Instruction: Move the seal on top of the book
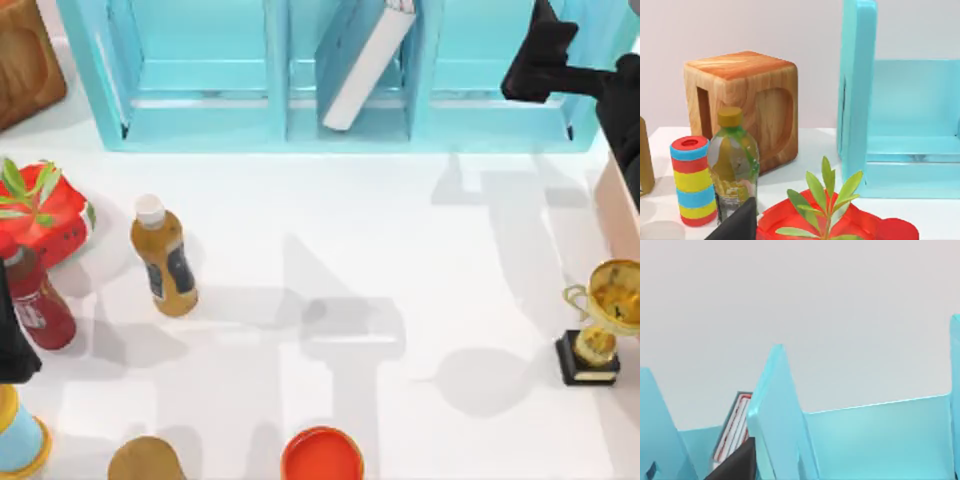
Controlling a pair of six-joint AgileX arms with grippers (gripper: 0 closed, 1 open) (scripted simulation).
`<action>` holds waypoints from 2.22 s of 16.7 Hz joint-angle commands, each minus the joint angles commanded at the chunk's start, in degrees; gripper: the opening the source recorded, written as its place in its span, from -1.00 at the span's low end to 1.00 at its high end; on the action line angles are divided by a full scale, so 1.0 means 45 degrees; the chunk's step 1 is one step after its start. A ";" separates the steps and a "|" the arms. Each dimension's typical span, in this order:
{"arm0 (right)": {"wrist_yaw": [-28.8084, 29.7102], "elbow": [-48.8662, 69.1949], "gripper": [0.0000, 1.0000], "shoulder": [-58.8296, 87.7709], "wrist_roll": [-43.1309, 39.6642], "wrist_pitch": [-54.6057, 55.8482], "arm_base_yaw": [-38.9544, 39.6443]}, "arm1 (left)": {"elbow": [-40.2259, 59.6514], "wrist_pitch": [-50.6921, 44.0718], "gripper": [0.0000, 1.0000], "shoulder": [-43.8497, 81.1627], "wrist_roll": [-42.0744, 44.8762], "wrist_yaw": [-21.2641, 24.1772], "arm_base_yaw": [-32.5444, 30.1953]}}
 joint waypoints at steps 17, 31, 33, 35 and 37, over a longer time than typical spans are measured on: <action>0.4241 0.6576 1.00 1.2761 0.2753 0.5506 0.3196 | 0.0000 0.0000 1.00 0.0000 0.0000 0.0000 0.0000; 0.2759 1.1948 1.00 1.5267 0.2641 0.2748 0.1687 | 0.0000 0.0000 1.00 0.0000 0.0000 0.0000 0.0000; 0.2615 1.2391 1.00 1.5466 0.2634 0.2484 0.1541 | 0.0000 0.0000 1.00 0.0000 0.0000 0.0000 0.0000; 0.2606 1.2417 1.00 1.5477 0.2633 0.2469 0.1532 | 0.0000 0.0000 1.00 0.0000 0.0000 0.0000 0.0000; 0.2606 1.2417 1.00 1.5477 0.2633 0.2469 0.1532 | 0.0000 0.0000 1.00 0.0000 0.0000 0.0000 0.0000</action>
